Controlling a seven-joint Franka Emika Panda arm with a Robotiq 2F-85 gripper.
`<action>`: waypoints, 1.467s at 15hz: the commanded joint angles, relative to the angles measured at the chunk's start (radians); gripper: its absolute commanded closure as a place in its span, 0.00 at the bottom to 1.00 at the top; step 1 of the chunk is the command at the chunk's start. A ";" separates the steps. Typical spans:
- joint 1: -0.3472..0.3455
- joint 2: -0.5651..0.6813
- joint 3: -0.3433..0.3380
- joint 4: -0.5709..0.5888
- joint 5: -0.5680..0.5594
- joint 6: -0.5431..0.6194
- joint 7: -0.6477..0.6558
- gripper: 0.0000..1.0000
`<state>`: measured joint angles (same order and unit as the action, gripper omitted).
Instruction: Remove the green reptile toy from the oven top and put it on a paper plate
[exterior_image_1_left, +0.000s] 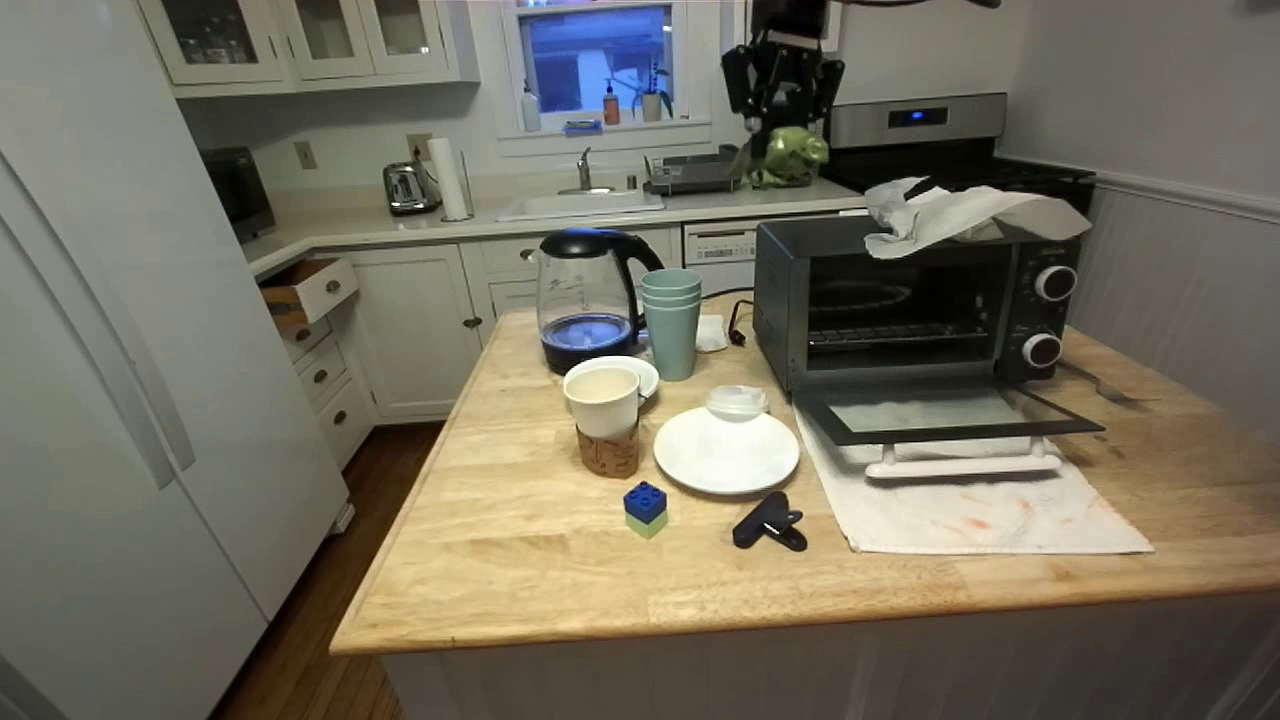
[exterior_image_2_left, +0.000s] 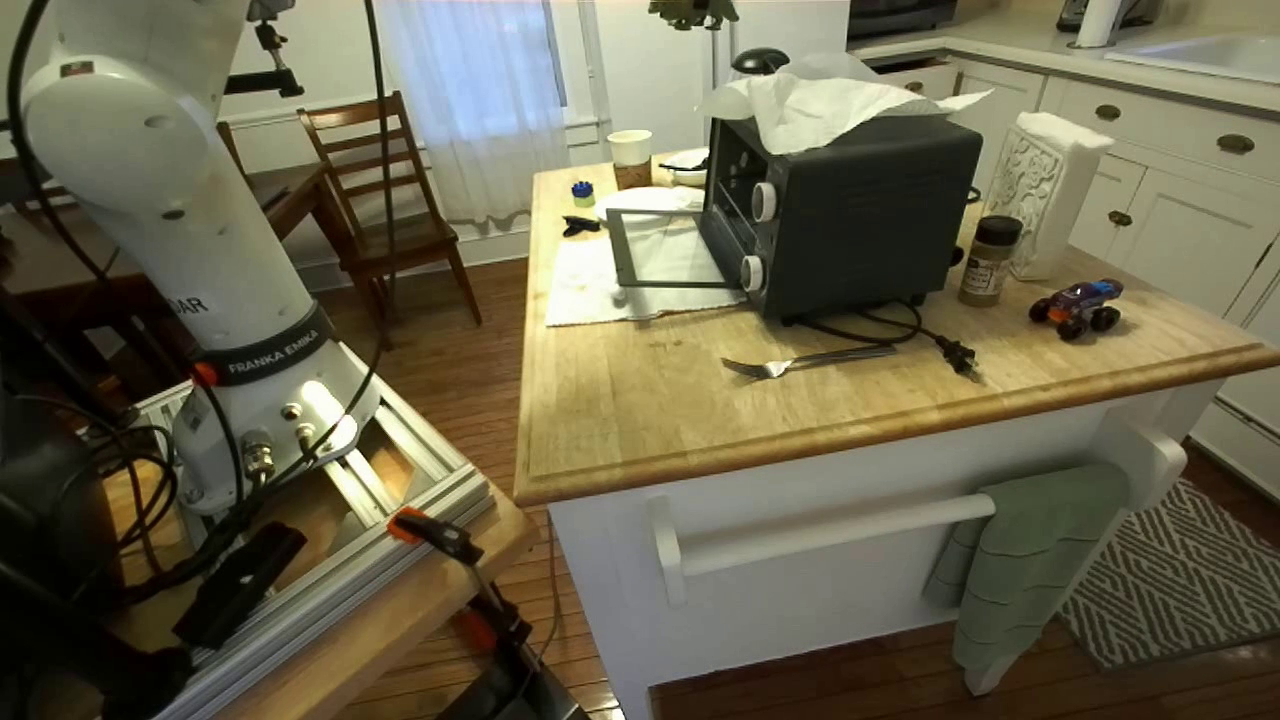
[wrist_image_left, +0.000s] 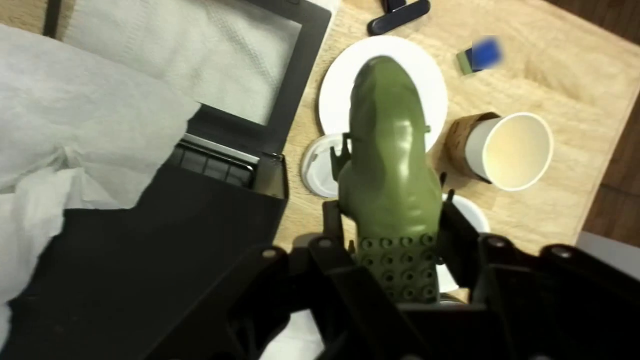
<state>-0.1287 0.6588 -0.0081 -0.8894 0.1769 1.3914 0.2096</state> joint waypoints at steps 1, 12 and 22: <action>-0.049 -0.021 0.058 -0.065 0.126 0.031 -0.089 0.76; -0.048 0.027 0.068 -0.063 0.163 0.033 -0.110 0.76; -0.102 0.056 0.108 -0.369 0.359 0.224 -0.371 0.76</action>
<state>-0.2123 0.7560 0.0923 -1.1331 0.4837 1.5489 -0.1001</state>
